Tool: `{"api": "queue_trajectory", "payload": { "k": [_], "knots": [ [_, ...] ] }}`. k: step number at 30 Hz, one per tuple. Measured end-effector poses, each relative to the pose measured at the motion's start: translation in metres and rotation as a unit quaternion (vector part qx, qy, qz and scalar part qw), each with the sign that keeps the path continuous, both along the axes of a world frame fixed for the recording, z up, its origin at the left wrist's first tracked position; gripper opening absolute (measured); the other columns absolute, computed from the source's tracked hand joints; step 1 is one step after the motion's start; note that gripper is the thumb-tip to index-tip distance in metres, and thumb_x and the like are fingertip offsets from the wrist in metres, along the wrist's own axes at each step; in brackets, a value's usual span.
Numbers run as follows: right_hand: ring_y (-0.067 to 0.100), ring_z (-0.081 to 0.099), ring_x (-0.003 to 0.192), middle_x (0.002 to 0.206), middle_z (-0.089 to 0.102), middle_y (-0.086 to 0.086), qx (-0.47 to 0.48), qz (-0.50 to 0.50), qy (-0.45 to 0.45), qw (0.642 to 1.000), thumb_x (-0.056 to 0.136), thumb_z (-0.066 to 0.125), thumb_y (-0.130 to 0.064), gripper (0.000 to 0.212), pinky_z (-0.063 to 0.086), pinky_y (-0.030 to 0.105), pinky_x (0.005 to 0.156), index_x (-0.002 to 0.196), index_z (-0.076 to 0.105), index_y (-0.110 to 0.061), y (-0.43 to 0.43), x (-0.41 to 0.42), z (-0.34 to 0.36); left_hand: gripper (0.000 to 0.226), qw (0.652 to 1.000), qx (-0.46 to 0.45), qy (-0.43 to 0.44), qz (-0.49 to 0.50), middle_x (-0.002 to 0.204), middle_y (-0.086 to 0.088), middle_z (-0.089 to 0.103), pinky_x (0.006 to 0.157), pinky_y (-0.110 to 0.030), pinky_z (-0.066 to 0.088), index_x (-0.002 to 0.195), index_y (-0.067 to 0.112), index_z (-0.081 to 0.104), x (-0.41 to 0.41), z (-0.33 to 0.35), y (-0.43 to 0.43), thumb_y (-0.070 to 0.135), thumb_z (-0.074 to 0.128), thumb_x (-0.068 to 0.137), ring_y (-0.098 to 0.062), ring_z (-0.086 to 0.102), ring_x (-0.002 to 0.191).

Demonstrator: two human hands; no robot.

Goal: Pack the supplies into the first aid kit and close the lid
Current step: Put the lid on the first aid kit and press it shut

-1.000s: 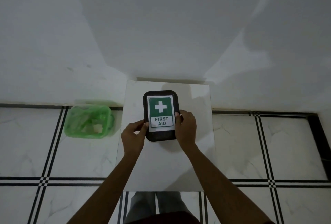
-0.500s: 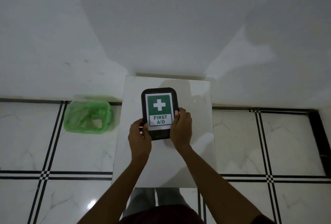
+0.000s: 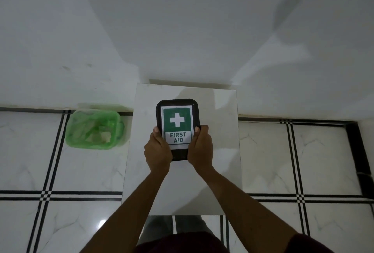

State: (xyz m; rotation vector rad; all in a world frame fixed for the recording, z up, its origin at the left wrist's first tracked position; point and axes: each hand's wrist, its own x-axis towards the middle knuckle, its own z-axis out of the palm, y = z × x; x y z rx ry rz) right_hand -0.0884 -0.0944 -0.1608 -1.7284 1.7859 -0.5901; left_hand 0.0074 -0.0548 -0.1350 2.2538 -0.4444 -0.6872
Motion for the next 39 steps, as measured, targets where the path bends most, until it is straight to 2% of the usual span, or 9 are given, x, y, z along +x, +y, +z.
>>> {"api": "queue_trajectory", "payload": {
  "k": [12,18,23,29,31,33,34,36,39],
  "knots": [
    [0.018,0.063,0.067,0.082,0.064,0.004,0.075,0.028,-0.022,0.997,0.099,0.029,-0.04,0.03,0.055,0.029,0.056,0.093,0.044,-0.015,-0.023,-0.004,0.004,0.046,0.995,0.042,-0.042,-0.082,0.079,-0.004,0.058,0.052,-0.024,0.036,0.091,0.011,0.048,0.016,0.004,-0.014,0.046,0.018,0.097,-0.022,0.059,0.072],
    [0.022,0.06,0.08,0.089,0.061,0.01,0.122,-0.118,-0.129,0.977,0.097,0.042,-0.043,0.035,0.051,0.031,0.069,0.085,0.051,-0.012,-0.056,0.024,0.007,0.042,0.999,-0.008,-0.011,-0.049,0.069,0.001,0.054,0.05,-0.026,0.036,0.084,0.01,0.043,0.037,0.007,-0.05,0.046,0.027,0.097,-0.014,0.053,0.062],
    [0.01,0.057,0.058,0.065,0.057,0.002,0.116,-0.167,-0.223,0.953,0.096,0.051,-0.031,0.036,0.046,0.018,0.053,0.068,0.046,-0.009,-0.056,0.025,0.011,0.048,0.998,-0.015,-0.019,-0.059,0.061,0.002,0.051,0.051,-0.021,0.031,0.076,0.006,0.048,0.038,-0.002,-0.053,0.043,0.028,0.098,-0.01,0.049,0.056],
    [0.011,0.059,0.056,0.061,0.058,-0.001,0.103,-0.174,-0.213,0.956,0.097,0.05,-0.03,0.039,0.047,0.018,0.051,0.064,0.046,-0.01,-0.057,0.025,0.009,0.043,0.996,-0.036,-0.041,-0.069,0.06,0.002,0.053,0.052,-0.02,0.033,0.074,0.008,0.051,0.04,-0.008,-0.053,0.036,0.03,0.099,-0.012,0.053,0.056],
    [0.015,0.063,0.066,0.07,0.059,-0.002,0.099,-0.142,-0.178,0.969,0.099,0.042,-0.035,0.036,0.05,0.019,0.055,0.074,0.048,-0.01,-0.056,0.028,0.01,0.034,0.994,-0.038,-0.055,-0.082,0.076,-0.005,0.056,0.059,-0.021,0.039,0.086,0.008,0.049,0.037,-0.004,-0.056,0.032,0.03,0.099,-0.023,0.057,0.073],
    [0.022,0.061,0.089,0.092,0.06,0.005,0.048,-0.095,-0.082,0.991,0.1,0.03,-0.039,0.036,0.055,0.029,0.069,0.098,0.052,-0.011,-0.054,0.034,0.013,0.035,0.985,-0.042,-0.088,-0.14,0.12,-0.016,0.053,0.091,-0.032,0.045,0.122,0.007,0.044,0.036,-0.003,-0.059,0.028,0.029,0.098,-0.033,0.046,0.118],
    [0.024,0.056,0.102,0.108,0.058,0.009,0.01,-0.064,-0.025,0.998,0.099,0.026,-0.039,0.041,0.055,0.033,0.078,0.116,0.049,-0.01,-0.053,0.036,0.014,0.048,0.974,-0.037,-0.114,-0.19,0.143,-0.018,0.038,0.11,-0.043,0.031,0.139,0.008,0.03,0.037,-0.005,-0.06,0.031,0.028,0.097,-0.036,0.026,0.137],
    [0.03,0.038,0.131,0.141,0.042,0.014,-0.029,0.028,0.05,0.998,0.095,0.023,-0.043,0.058,0.045,0.039,0.094,0.143,0.026,-0.01,-0.05,0.036,0.012,0.069,0.94,-0.008,-0.182,-0.289,0.159,-0.014,0.005,0.115,-0.047,-0.002,0.149,0.009,0.007,0.039,-0.012,-0.059,0.043,0.032,0.095,-0.032,-0.012,0.145],
    [0.028,0.0,0.146,0.159,0.007,0.008,-0.02,0.135,0.077,0.988,0.092,0.03,-0.055,0.076,0.024,0.047,0.109,0.148,-0.001,-0.016,-0.052,0.033,0.006,0.087,0.909,0.026,-0.208,-0.36,0.158,-0.005,-0.011,0.113,-0.05,-0.002,0.149,0.011,-0.003,0.043,-0.018,-0.059,0.038,0.055,0.09,-0.024,-0.023,0.144]
  ]
}}
